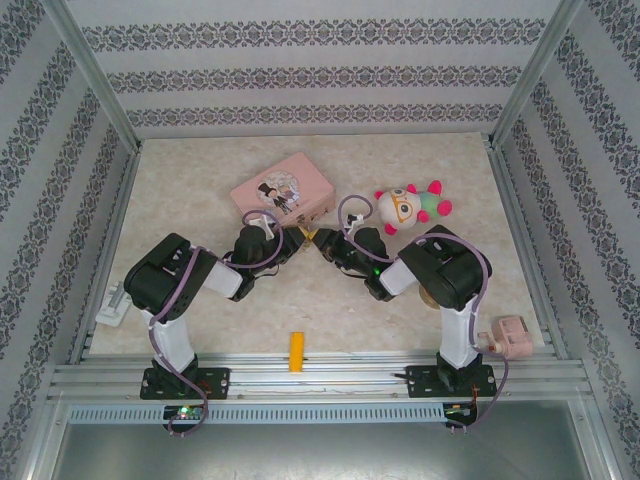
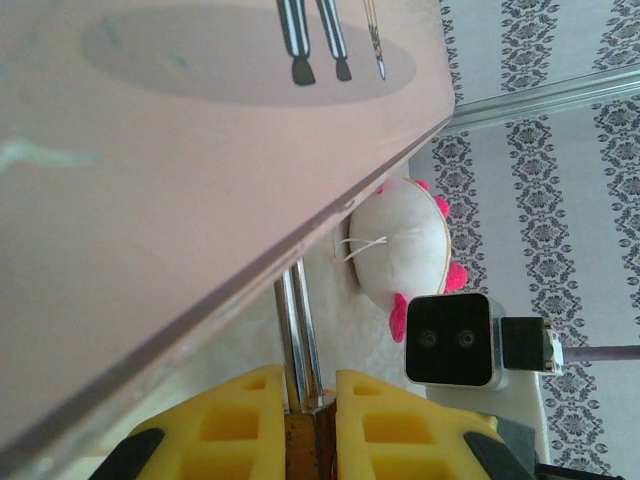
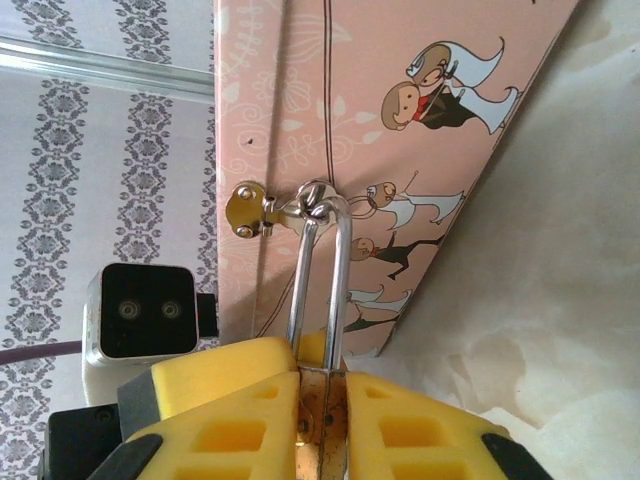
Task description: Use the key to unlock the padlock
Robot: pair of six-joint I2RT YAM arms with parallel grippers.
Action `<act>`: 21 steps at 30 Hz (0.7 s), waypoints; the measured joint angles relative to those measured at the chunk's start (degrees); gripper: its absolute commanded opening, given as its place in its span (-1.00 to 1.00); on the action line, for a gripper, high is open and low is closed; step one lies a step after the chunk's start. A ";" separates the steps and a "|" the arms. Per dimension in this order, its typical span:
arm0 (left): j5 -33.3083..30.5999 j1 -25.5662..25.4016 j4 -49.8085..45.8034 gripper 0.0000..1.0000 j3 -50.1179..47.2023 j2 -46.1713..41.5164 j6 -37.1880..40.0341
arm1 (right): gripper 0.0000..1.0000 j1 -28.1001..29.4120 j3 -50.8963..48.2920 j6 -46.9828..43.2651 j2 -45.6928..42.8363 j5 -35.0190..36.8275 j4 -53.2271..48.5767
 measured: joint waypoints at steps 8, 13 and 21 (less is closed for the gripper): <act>0.90 0.13 1.64 -0.07 0.61 0.79 -2.95 | -0.81 0.00 -0.04 1.53 1.38 0.35 1.79; 2.45 0.87 0.59 -0.06 2.21 1.36 -3.19 | -0.81 0.00 -0.09 1.77 1.86 0.35 2.64; 4.90 2.21 -8.46 -0.22 6.75 1.38 -0.02 | -0.81 -0.02 -0.09 1.77 1.95 0.33 2.73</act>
